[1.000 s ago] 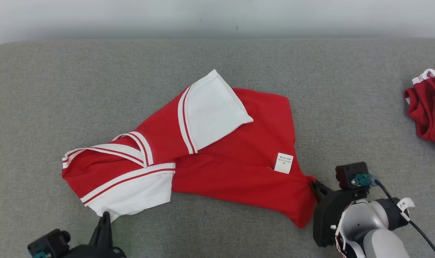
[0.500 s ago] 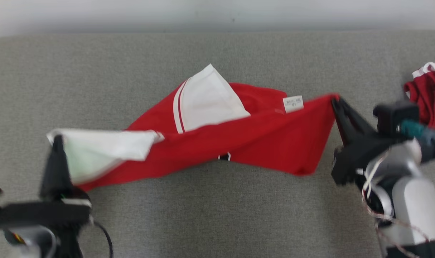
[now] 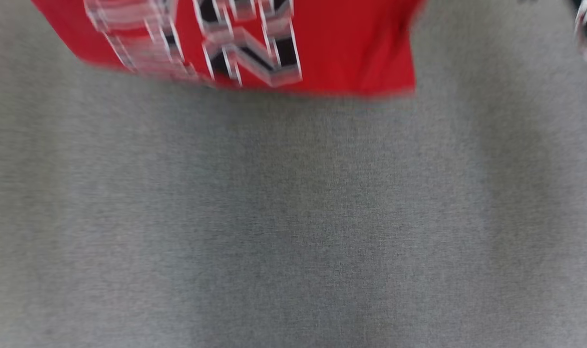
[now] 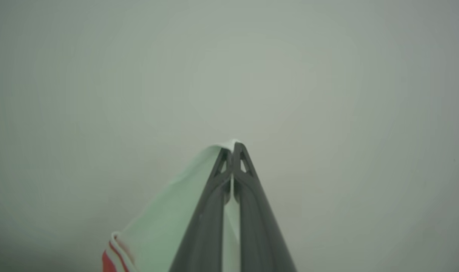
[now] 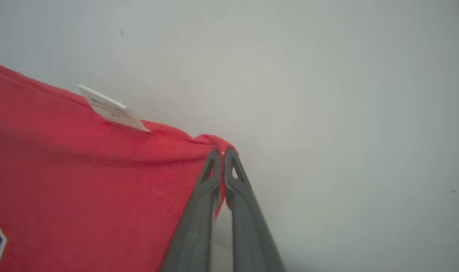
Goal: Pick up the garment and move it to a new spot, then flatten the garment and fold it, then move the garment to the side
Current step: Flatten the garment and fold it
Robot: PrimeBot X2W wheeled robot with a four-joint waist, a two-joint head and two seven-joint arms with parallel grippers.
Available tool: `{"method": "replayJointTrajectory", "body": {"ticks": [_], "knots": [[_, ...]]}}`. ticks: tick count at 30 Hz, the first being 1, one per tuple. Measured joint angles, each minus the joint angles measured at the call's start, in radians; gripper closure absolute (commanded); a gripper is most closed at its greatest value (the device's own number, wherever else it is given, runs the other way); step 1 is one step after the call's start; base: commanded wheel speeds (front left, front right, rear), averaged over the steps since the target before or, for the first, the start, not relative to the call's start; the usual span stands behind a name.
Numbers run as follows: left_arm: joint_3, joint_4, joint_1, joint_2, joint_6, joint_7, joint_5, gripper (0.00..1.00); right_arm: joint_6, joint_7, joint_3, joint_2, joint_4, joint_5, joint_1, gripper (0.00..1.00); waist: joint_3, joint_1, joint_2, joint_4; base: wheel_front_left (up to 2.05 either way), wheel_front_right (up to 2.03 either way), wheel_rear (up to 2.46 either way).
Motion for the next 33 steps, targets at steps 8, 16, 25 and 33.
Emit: {"method": "replayJointTrajectory", "body": {"ticks": [8, 16, 25, 33], "knots": [[-0.068, 0.136, -0.389, 0.056, -0.084, -0.09, 0.156, 1.0, 0.0, -0.271, -0.096, 0.047, 0.174, -0.169, -0.265, 1.0, 0.113, 0.0, 0.0, -0.029, 0.0, 0.0, 0.0], [-0.124, 0.163, -0.579, 0.049, -0.199, -0.263, 0.365, 1.0, 0.0, -0.503, -0.225, 0.099, 0.241, -0.403, -0.384, 1.0, 0.137, -0.0005, -0.0002, -0.086, 0.0, 0.0, 0.0], [-0.105, 0.212, -0.308, -0.031, -0.258, -0.27, 0.435, 1.0, 0.0, -0.495, -0.238, 0.085, 0.329, -0.499, -0.226, 1.0, 0.166, -0.0002, -0.0001, -0.081, 0.0, 0.0, 0.0], [-0.021, 0.055, 0.206, -0.174, -0.276, -0.27, 0.406, 1.0, 0.0, -0.451, -0.142, 0.013, 0.275, -0.389, 0.077, 1.0, 0.115, -0.0003, -0.0001, -0.058, 0.0, 0.0, 0.0]]}}
